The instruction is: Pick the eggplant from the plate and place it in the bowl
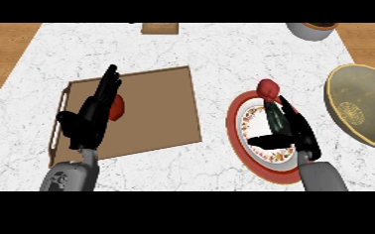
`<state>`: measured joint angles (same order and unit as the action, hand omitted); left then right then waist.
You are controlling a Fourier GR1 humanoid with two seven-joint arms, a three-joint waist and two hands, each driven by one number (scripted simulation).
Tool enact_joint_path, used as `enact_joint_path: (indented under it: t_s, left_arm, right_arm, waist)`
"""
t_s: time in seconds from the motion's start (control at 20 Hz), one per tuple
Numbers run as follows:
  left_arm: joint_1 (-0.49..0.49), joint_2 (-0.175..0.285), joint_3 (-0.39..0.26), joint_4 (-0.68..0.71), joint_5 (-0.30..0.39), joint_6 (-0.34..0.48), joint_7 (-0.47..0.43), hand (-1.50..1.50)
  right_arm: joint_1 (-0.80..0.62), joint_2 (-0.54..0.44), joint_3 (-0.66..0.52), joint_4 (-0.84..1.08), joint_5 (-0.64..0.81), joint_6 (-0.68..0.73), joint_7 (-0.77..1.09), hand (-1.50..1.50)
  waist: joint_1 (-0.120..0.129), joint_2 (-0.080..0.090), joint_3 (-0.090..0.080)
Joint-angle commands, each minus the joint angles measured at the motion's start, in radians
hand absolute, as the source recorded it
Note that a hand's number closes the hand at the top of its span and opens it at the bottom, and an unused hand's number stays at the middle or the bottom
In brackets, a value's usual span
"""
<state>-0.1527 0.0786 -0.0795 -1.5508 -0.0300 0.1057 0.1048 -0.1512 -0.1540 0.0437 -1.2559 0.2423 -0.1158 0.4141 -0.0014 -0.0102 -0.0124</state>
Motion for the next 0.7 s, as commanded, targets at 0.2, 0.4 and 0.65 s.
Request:
enact_joint_path:
  t_s: [0.2, 0.4, 0.65]
  left_arm:
    - [0.046, 0.006, -0.006, -0.069, 0.010, -0.023, 0.010, 0.00]
    - [0.029, -0.014, -0.007, -0.020, -0.003, -0.014, -0.026, 0.00]
    - [0.022, 0.020, 0.046, 0.007, 0.027, -0.033, -0.021, 0.00]
  right_arm:
    - [-0.053, -0.043, 0.059, 0.112, 0.050, 0.109, -0.144, 1.50]
    - [-0.012, 0.031, 0.094, 0.160, 0.079, 0.053, -0.236, 1.50]
    - [0.166, -0.096, 0.167, -0.092, 0.028, 0.253, -0.419, 1.50]
  waist:
    - [0.013, 0.010, 0.013]
    - [0.009, 0.011, 0.013]
    - [-0.024, 0.001, 0.012]
